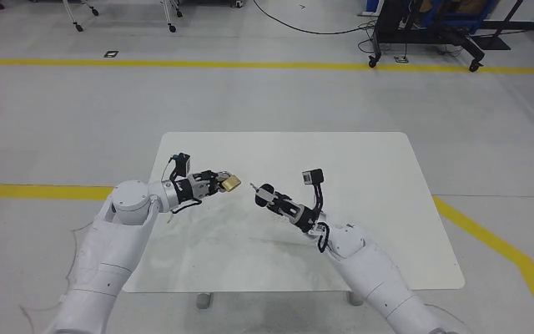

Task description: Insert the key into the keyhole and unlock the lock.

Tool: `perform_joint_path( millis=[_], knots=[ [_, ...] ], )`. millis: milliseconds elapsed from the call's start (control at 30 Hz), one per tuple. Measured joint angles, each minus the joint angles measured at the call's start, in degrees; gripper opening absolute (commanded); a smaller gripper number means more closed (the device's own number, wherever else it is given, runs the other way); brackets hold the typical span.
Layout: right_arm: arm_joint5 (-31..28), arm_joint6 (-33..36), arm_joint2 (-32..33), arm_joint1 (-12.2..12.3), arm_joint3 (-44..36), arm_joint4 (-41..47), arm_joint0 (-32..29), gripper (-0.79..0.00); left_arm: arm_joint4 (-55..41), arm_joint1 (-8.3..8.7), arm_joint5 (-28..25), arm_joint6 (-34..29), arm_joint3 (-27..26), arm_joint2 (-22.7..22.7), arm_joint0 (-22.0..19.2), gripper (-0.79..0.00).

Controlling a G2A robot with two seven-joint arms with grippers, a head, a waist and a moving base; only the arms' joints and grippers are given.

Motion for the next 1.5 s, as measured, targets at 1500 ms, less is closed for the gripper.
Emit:
perform_joint_path(
  millis=[1500],
  knots=[
    [5.8, 13.3, -1.8, 5.2, -37.2, -99.9, 2.6, -0.785, -7.4, -1.08, 25.8, -6.9, 10.4, 8.0, -5.8, -0.785]
  ],
)
